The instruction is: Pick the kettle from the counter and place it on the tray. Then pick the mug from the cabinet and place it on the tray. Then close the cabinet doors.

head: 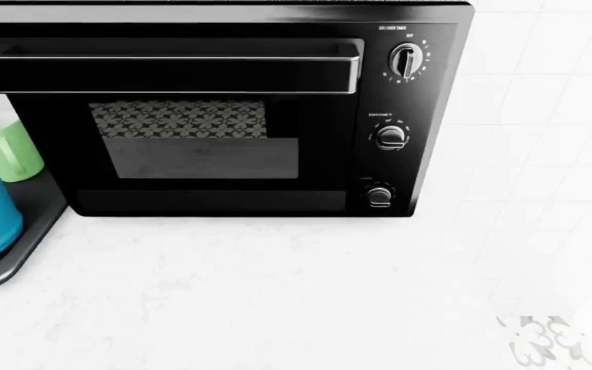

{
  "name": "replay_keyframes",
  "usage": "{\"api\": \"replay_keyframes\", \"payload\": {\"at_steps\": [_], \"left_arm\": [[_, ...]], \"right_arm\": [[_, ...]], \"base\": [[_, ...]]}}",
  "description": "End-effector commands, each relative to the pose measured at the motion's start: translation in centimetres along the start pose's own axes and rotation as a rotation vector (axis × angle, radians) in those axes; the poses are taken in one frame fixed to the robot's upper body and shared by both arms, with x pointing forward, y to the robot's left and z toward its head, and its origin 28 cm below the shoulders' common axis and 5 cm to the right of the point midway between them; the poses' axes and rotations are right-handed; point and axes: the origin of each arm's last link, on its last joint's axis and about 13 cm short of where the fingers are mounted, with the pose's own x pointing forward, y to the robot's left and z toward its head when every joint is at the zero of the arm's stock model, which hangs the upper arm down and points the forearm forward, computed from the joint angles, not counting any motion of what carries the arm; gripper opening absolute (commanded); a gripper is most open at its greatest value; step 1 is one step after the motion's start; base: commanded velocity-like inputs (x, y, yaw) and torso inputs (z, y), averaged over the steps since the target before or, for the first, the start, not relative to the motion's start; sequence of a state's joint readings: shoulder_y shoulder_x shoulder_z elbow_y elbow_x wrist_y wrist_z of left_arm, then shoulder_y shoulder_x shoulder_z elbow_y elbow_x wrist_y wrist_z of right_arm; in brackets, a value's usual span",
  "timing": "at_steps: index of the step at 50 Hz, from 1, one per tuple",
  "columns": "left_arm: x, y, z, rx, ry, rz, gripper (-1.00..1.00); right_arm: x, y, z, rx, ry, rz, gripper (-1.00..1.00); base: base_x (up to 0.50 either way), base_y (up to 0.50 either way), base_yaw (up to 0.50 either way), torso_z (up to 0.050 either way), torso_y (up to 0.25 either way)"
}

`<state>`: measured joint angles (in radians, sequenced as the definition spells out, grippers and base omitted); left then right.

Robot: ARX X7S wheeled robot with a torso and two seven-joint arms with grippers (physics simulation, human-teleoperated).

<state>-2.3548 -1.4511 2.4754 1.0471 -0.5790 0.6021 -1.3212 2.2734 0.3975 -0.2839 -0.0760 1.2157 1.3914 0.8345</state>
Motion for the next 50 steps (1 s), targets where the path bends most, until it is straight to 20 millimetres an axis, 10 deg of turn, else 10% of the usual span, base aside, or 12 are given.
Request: {"api": "replay_keyframes", "payload": {"at_steps": [1,28,50], "left_arm": [[-0.3,0.0,-0.1,-0.003,0.006,0.001,1.00],[-1.0,0.5,0.0,-0.008,0.012,0.023,1.00],[-1.4,0.5,-0.1,-0.012,0.023,0.034,1.00]], "right_arm": [[1.3,2.1,0.5,0.167,-0.009,0.174,1.00],[4.4,7.3,-6.7,0.129,0.184,0.314,1.00],[3.8,11.7,-15.4,-0.403,0.314,0.323,1.00]], "base": [[0.00,0.00,0.00,0.000,0.000],[0.00,0.00,0.00,0.001,0.000],[0.00,0.00,0.00,0.000,0.000]]}}
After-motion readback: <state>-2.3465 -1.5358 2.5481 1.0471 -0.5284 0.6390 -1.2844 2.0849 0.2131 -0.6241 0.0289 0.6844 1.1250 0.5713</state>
